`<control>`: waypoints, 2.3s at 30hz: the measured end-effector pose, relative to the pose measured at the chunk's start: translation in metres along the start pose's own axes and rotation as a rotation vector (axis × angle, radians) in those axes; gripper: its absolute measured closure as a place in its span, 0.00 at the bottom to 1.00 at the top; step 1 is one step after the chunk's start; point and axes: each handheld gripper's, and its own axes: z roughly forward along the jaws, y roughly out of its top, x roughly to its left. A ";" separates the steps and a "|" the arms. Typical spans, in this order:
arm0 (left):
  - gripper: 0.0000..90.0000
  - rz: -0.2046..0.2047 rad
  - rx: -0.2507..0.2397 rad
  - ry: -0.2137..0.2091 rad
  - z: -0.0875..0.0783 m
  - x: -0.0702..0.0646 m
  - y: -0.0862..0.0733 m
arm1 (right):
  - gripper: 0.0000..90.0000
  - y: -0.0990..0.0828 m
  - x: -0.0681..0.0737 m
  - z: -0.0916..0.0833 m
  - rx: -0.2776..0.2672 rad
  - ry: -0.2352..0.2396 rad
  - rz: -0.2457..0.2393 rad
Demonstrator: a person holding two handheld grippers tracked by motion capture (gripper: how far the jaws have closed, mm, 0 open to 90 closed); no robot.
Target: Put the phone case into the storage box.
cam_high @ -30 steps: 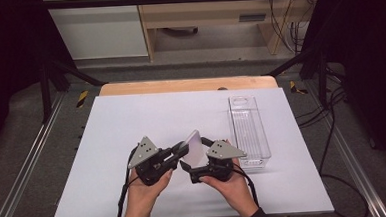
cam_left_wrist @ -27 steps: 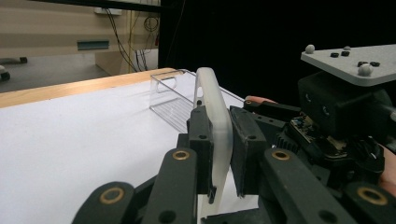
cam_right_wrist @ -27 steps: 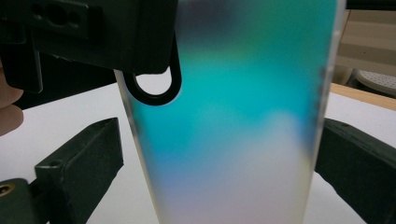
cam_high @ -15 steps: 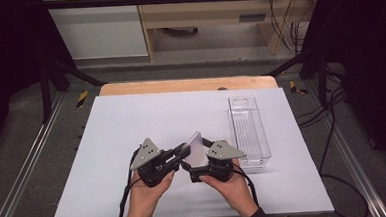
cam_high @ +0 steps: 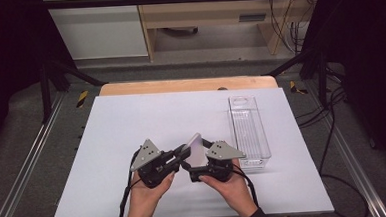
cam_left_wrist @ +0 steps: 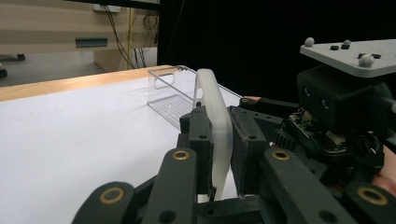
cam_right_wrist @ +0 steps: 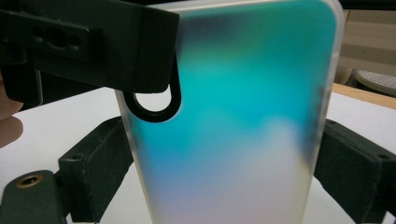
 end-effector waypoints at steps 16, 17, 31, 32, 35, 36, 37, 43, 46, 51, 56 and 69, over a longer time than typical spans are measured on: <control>0.89 -0.007 -0.001 -0.002 -0.001 0.001 -0.001 | 0.18 -0.001 0.001 0.000 0.004 -0.021 -0.034; 0.89 -0.007 -0.002 -0.002 -0.001 0.001 -0.001 | 0.18 -0.001 0.001 0.000 0.004 -0.022 -0.038; 0.86 -0.018 -0.008 -0.002 -0.001 0.002 -0.002 | 0.19 0.000 0.002 -0.001 0.009 -0.032 -0.044; 0.82 -0.019 -0.014 0.001 -0.001 0.002 -0.002 | 0.19 0.000 0.002 -0.001 0.010 -0.035 -0.044; 0.74 -0.012 -0.027 0.016 -0.003 0.002 -0.001 | 0.19 -0.001 0.000 -0.002 0.012 -0.043 -0.040; 0.71 -0.013 -0.030 0.020 -0.004 0.002 -0.001 | 0.19 -0.001 0.000 -0.002 0.012 -0.044 -0.038; 0.69 -0.015 -0.037 0.022 -0.004 0.003 -0.001 | 0.19 -0.001 -0.001 -0.002 0.014 -0.046 -0.037; 0.60 -0.030 -0.077 0.040 -0.010 0.006 0.001 | 0.19 -0.003 -0.003 -0.002 0.020 -0.060 -0.031; 0.50 -0.029 -0.088 0.056 -0.012 0.007 0.002 | 0.19 -0.003 -0.005 -0.003 0.023 -0.067 -0.029; 0.39 -0.023 -0.099 0.087 -0.018 0.012 0.004 | 0.19 -0.005 -0.007 -0.004 0.025 -0.075 -0.025; 0.30 -0.020 -0.119 0.101 -0.027 0.019 0.006 | 0.19 -0.005 -0.008 -0.004 0.028 -0.077 -0.025; 0.06 0.036 -0.111 0.230 -0.051 0.043 -0.007 | 0.19 -0.005 -0.008 -0.005 0.026 -0.083 -0.027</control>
